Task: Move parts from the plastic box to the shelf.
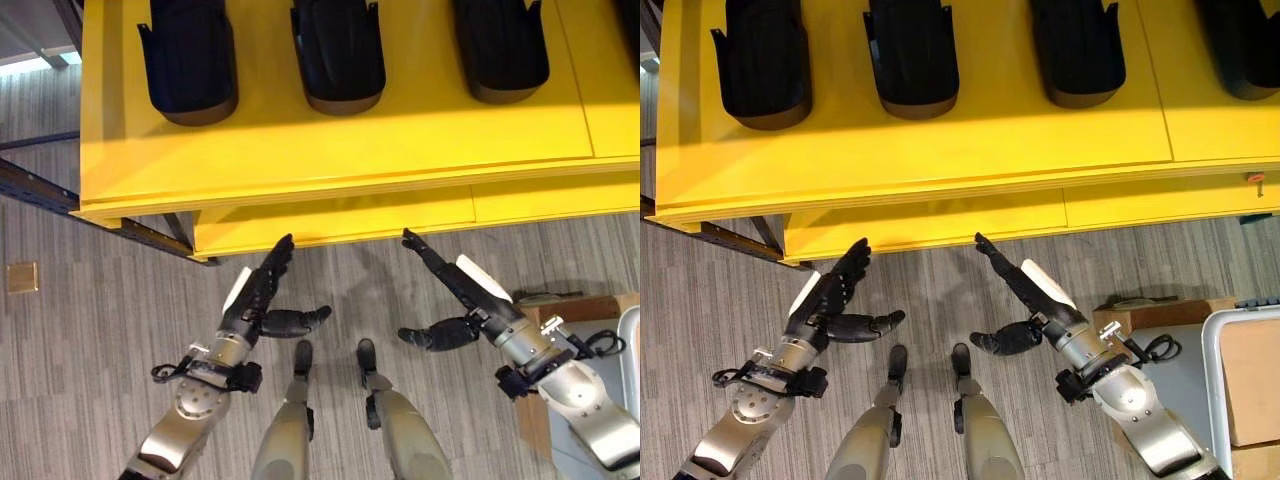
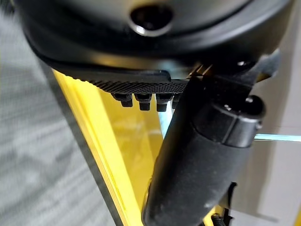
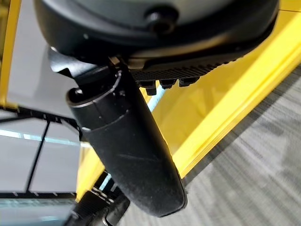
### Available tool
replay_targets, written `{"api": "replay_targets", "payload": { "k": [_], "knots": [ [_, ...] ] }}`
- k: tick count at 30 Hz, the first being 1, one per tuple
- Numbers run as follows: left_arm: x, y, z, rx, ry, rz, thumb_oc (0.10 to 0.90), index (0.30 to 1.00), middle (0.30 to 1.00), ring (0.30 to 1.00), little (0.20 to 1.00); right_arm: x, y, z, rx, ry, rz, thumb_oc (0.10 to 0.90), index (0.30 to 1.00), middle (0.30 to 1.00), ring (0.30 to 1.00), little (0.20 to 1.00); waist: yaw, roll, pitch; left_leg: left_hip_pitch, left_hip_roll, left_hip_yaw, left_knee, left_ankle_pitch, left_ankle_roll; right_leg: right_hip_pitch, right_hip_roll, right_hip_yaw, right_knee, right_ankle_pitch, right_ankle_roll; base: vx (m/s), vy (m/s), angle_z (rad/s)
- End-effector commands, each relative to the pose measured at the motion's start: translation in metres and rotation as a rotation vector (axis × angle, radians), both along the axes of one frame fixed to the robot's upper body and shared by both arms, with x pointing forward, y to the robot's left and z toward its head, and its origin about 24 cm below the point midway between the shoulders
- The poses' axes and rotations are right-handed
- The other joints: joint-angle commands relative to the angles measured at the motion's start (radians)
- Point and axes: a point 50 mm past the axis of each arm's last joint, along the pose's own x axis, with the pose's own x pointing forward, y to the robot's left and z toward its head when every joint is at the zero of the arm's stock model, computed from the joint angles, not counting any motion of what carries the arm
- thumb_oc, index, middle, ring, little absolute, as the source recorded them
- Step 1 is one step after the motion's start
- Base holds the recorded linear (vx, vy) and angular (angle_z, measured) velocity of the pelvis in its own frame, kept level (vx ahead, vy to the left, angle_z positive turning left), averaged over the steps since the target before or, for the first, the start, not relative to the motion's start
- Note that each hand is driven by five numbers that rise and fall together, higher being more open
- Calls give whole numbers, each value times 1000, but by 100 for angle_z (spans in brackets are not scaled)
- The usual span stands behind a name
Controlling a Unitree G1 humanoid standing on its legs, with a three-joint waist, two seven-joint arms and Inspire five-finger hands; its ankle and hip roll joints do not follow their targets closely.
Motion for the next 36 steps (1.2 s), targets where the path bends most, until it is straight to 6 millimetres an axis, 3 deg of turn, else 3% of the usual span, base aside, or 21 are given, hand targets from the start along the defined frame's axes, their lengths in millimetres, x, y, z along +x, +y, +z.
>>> {"api": "replay_targets", "payload": {
  "k": [1, 7, 20, 36],
  "knots": [
    [-13, 1, 13, -146, -81, -33, 900, 1000, 1000, 1000, 1000, -10, 3, 21, 146, -95, 79, 900, 1000, 1000, 1000, 1000, -14, -19, -167, 70, -36, 71, 16, -86, 56, 35, -42, -2, -21, 0, 34, 36, -83, 0],
    [-29, 7, -14, -236, 87, -69, 900, 1000, 1000, 1000, 1000, -24, -17, -10, 233, 85, -6, 900, 1000, 1000, 1000, 1000, -47, 11, -262, 142, -11, 75, -6, -76, 37, 119, -15, -9, -65, -5, 32, 31, -111, 1],
    [-46, 9, -49, -296, 243, -24, 900, 1000, 1000, 1000, 1000, -24, -24, -34, 312, 204, -73, 900, 1000, 1000, 1000, 1000, -59, 28, -412, 236, 13, 114, -3, -88, 30, 223, 25, 34, -118, -8, 26, 11, -84, -18],
    [-49, 7, -64, -307, 298, -8, 900, 1000, 1000, 1000, 1000, -26, -19, -42, 329, 238, -70, 900, 1000, 1000, 1000, 1000, -73, 41, -475, 262, -1, 109, -14, -100, 40, 248, 16, 49, -134, 7, 31, 2, -6, 1]
  ]
}}
